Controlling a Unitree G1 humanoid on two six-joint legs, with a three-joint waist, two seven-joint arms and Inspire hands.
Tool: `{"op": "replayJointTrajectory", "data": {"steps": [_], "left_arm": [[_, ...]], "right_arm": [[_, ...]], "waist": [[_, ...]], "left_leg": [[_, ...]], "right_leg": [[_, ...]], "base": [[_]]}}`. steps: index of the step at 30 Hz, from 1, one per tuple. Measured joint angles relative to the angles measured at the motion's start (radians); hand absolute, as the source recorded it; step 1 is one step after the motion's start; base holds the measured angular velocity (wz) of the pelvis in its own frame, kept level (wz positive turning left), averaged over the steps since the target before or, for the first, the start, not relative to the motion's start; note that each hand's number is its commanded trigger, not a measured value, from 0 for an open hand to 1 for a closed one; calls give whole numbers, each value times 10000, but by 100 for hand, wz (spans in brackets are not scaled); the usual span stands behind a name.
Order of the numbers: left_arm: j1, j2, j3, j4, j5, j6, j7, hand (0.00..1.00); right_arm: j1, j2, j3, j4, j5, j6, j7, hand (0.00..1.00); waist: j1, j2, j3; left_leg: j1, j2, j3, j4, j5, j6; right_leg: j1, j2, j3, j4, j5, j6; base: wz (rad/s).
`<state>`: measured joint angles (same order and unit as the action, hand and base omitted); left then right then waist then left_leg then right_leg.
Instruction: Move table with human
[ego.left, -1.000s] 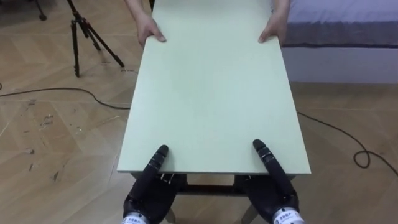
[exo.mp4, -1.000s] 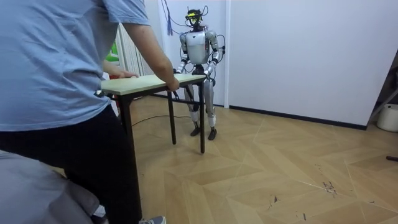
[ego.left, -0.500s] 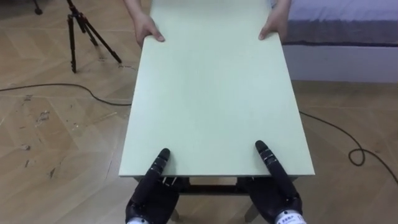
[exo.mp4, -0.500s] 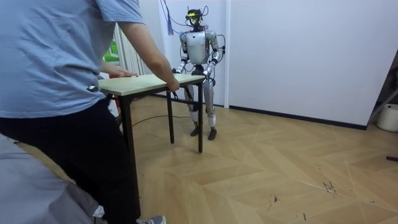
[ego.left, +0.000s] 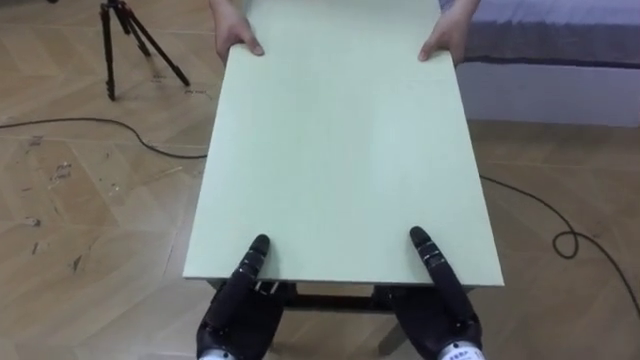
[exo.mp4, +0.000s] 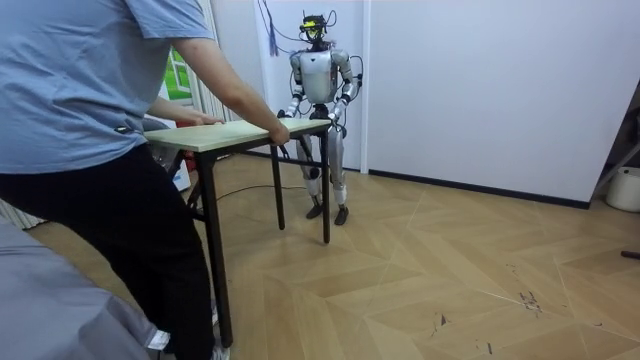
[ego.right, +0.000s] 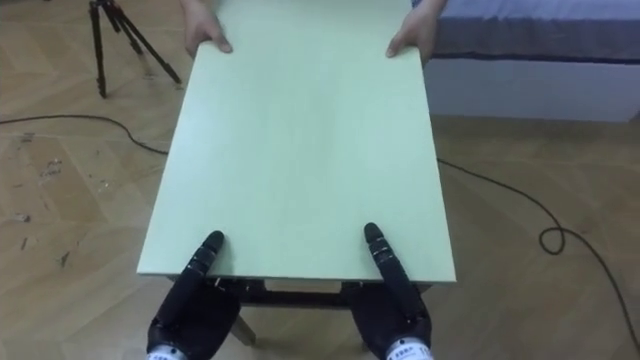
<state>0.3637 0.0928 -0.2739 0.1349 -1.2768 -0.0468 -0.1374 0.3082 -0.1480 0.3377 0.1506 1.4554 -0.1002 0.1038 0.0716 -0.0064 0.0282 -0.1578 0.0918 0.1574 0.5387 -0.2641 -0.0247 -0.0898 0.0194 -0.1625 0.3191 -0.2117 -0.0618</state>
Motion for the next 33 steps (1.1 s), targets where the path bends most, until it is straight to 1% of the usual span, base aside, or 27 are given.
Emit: {"op": "replayJointTrajectory", "data": {"steps": [2, 3, 4, 5, 6, 7, 8, 9, 10, 11, 12, 13, 14, 17, 19, 20, 21, 22, 24, 25, 26, 27, 28, 29, 30, 32, 33], "left_arm": [[7, 13, -50, -1, -61, 32, -6, 100], [14, 9, -51, -2, -60, 33, -5, 100], [43, -32, -56, -2, -85, 42, -3, 100], [232, -93, -47, -4, -85, 41, -7, 100], [331, -131, -47, -9, -103, 33, -24, 100], [369, -122, -64, -14, -189, 54, -28, 100], [332, -37, -28, -12, -221, 56, -15, 100], [344, -11, -23, -7, -221, 68, 8, 100], [462, -30, -21, -9, -221, 110, 14, 100], [504, -92, -38, -10, -228, 213, 13, 100], [502, -134, -40, -22, -228, 258, -4, 100], [498, -163, -33, -90, -282, 360, -8, 100], [398, -142, -17, -102, -284, 442, -8, 100], [-195, -97, -58, -104, -272, 441, 176, 100], [-478, -92, -68, -85, -269, 388, 436, 100], [-530, -96, -44, -84, -271, 348, 508, 100], [-536, -109, -36, -84, -281, 341, 549, 100], [-496, -108, -39, -59, -299, 343, 557, 100], [-264, -99, -55, -59, -256, 345, 552, 100], [-90, -81, -85, -58, -254, 347, 533, 100], [26, -62, -104, -58, -283, 386, 525, 100], [67, -48, -104, -59, -292, 409, 505, 100], [88, -51, -121, -28, -293, 478, 499, 100], [88, -38, -168, -11, -212, 600, 501, 100], [87, -34, -184, -12, -163, 671, 501, 100], [84, -67, -257, -23, -51, 710, 478, 100], [82, -67, -255, -24, -52, 719, 476, 100]], "right_arm": [[53, -22, -50, 0, -31, 6, 76, 100], [56, -27, -53, 1, -34, 15, 76, 100], [72, -62, -61, 1, -33, 55, 76, 100], [97, -88, -63, 9, -84, 127, 73, 100], [99, -103, -63, 22, -105, 163, 72, 100], [83, -189, -82, 12, -220, 167, 79, 100], [47, -129, -84, 10, -337, 164, 81, 100], [83, -116, -70, -2, -409, 164, 92, 100], [182, -124, -69, -76, -533, 159, 91, 100], [190, -206, -94, -100, -619, 141, 91, 100], [170, -263, -100, -157, -622, 141, 92, 100], [69, -432, -104, -211, -588, 140, 96, 100], [-16, -460, -142, -212, -513, 141, 99, 100], [-333, -329, -395, -170, -493, 152, 112, 100], [-650, -171, -657, 100, -601, 350, 112, 100], [-787, -17, -832, 220, -818, 528, 112, 100], [-819, 20, -888, 249, -880, 599, 112, 100], [-806, 24, -952, 265, -922, 719, 112, 100], [-552, 63, -977, 262, -938, 835, 126, 100], [-392, 59, -973, 262, -943, 923, 150, 100], [-288, 52, -1000, 262, -987, 979, 177, 100], [-259, 56, -1040, 262, -1024, 1027, 202, 100], [-169, 72, -1139, 260, -1094, 1096, 231, 100], [54, 87, -1235, 219, -1096, 1094, 316, 100], [203, 85, -1275, 142, -1067, 1082, 332, 100], [533, 40, -1296, -171, -917, 970, 336, 100], [534, 29, -1275, -174, -907, 936, 336, 100]], "waist": [[275, 173, -40], [343, 181, -45], [455, 200, -42], [598, 373, -118], [615, 485, -169], [479, 659, -155], [288, 584, -75], [231, 482, -50], [116, 380, -89], [7, 396, -88], [-22, 492, -57], [-114, 750, -30], [-131, 897, 3], [-203, 922, 29], [-152, 886, 31], [-152, 816, 34], [-143, 816, 33], [-136, 807, 35], [-237, 686, -22], [-431, 623, -60], [-471, 616, -71], [-485, 615, -69], [-710, 627, -59], [-958, 612, -71], [-984, 573, -91], [-961, 503, -119], [-938, 496, -116]], "left_leg": [[-824, 425, -163, 1545, 58, -86], [-965, 497, -252, 1806, 115, -181], [-1193, 657, -253, 2634, 279, -324], [-1124, 890, -260, 4094, 538, -241], [-913, 966, -237, 4575, 719, -232], [-411, 1025, -290, 4881, 909, -246], [-288, 976, -275, 4480, 707, -258], [-273, 855, -247, 4288, 725, -259], [-140, 573, -310, 3786, 716, -270], [18, 366, -487, 3353, 571, -473], [55, 355, -614, 3234, 359, -616], [114, 529, -784, 3000, -202, -689], [362, 644, -860, 2347, -855, -658], [715, 563, -842, 260, -1923, -422], [667, 495, -701, 187, -2160, -118], [563, 350, -545, 368, -2177, -85], [449, 276, -538, 454, -2188, -25], [237, 75, -449, 556, -2060, 242], [84, -253, -320, 423, -1767, 584], [52, -475, -289, 273, -1551, 779], [27, -610, -153, 99, -1314, 954], [-31, -678, -126, 50, -1218, 1063], [-177, -721, -69, 46, -1031, 1204], [-231, -686, 142, -62, -819, 1252], [-215, -649, 382, -206, -693, 1249], [-203, -650, 1129, -720, -193, 1288], [-221, -654, 1284, -806, -107, 1304]], "right_leg": [[-264, 269, 12, 248, -78, -250], [-325, 269, 37, 279, -95, -350], [-348, 266, -188, 284, -62, -482], [-290, 283, -550, 306, -45, -532], [-275, 328, -718, 313, -36, -547], [-345, 412, -1056, 490, -20, -538], [-490, 312, -1181, 825, -97, -530], [-528, 219, -1150, 938, -98, -528], [-585, 67, -1111, 885, -47, -519], [-652, -10, -1159, 685, 130, -542], [-710, 8, -1249, 588, 245, -602], [-902, 131, -1553, 624, 420, -717], [-1127, 237, -1685, 663, 473, -801], [-2046, 149, -2019, 960, 815, -887], [-2423, 3, -2328, 934, 1205, -992], [-2568, -231, -2669, 823, 1431, -1069], [-2644, -304, -2709, 728, 1611, -1072], [-2659, -445, -2785, 418, 1950, -985], [-2615, -692, -2610, 43, 2345, -522], [-2580, -852, -2442, -186, 2624, 55], [-2534, -931, -2222, -434, 2968, 867], [-2569, -978, -2035, -439, 3091, 1177], [-2676, -1267, -1724, 333, 2924, 1081], [-2746, -1694, -1355, 1677, 2202, 934], [-2754, -1900, -1157, 2324, 1833, 905], [-2398, -2507, -522, 4273, 682, 1101], [-2239, -2622, -486, 4508, 489, 1112]], "base": [[-26], [-34], [-45], [-49], [-36], [15], [32], [33], [15], [13], [13], [9], [14], [21], [-15], [-33], [-34], [-26], [-2], [9], [0], [15], [61], [78], [73], [29], [0]]}}
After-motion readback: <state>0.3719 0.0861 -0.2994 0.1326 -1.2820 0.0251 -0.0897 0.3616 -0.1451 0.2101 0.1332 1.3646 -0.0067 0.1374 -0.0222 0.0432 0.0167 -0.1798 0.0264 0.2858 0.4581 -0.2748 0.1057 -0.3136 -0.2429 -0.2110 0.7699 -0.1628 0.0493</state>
